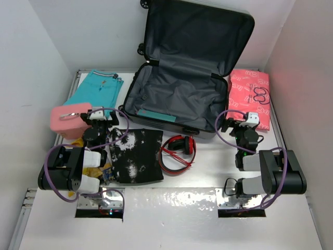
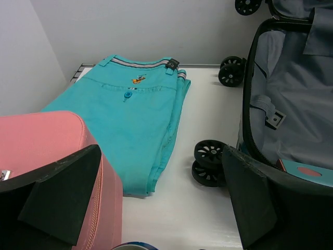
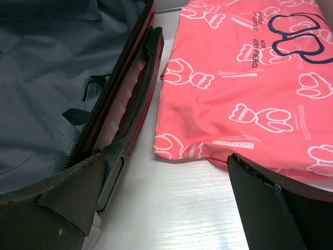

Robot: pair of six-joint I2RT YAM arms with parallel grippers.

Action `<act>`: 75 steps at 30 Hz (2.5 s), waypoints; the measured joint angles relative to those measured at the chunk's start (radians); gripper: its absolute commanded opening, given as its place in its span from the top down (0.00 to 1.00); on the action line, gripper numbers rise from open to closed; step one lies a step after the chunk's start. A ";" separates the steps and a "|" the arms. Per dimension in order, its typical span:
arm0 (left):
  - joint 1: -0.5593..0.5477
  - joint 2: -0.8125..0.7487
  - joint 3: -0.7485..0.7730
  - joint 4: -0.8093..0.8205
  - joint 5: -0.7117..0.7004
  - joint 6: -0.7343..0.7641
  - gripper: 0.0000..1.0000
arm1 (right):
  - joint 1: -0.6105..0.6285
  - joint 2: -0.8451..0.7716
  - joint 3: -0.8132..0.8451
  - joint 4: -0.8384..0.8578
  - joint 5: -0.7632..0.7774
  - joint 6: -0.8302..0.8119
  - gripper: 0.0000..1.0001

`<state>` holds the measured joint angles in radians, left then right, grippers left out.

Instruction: Pack the luggage

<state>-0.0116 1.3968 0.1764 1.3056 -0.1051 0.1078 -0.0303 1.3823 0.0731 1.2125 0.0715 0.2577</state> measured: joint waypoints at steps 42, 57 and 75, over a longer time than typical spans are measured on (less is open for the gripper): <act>0.000 0.000 0.000 0.000 0.000 0.000 0.00 | 0.000 0.000 0.000 0.001 0.000 0.000 0.01; 0.000 -0.001 0.002 -0.005 0.000 0.000 0.00 | 0.000 0.000 0.000 0.002 0.000 0.000 0.01; 0.000 -0.205 0.149 -0.405 -0.141 -0.084 0.00 | 0.001 -0.549 -0.019 -0.434 0.019 -0.079 0.01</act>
<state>-0.0116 1.1915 0.3256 0.9005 -0.2462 0.0242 -0.0292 0.8333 0.0540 0.7784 0.0910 0.1791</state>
